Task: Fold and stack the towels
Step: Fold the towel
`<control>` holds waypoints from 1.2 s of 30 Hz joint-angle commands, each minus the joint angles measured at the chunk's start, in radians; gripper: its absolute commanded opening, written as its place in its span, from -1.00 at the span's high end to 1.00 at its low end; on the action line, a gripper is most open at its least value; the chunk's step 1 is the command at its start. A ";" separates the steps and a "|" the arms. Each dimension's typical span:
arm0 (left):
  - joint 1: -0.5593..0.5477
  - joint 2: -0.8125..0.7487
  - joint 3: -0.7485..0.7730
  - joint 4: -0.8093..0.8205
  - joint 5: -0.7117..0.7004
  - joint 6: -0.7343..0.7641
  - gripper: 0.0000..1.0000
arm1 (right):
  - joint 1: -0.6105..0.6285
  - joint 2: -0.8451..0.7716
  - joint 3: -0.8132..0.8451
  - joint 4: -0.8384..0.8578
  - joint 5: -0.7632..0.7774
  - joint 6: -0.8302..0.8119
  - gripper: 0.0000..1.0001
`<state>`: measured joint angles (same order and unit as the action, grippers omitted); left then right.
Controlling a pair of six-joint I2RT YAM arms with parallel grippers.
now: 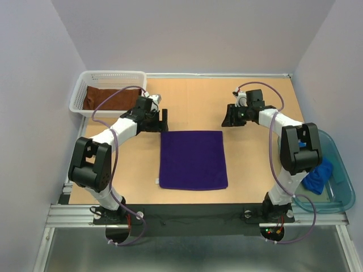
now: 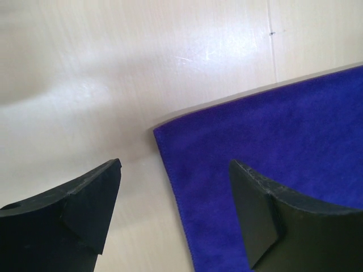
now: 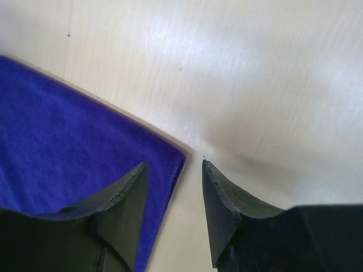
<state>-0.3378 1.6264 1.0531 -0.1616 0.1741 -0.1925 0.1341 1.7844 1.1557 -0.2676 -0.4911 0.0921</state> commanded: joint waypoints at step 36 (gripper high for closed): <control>0.039 0.162 0.087 0.034 0.148 0.381 -0.72 | 0.006 0.368 0.237 -0.314 -0.175 -0.399 0.21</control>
<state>-0.3054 1.7870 1.0985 -0.1192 0.2787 0.1623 0.1318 2.0899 1.4048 -0.4938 -0.7635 -0.2558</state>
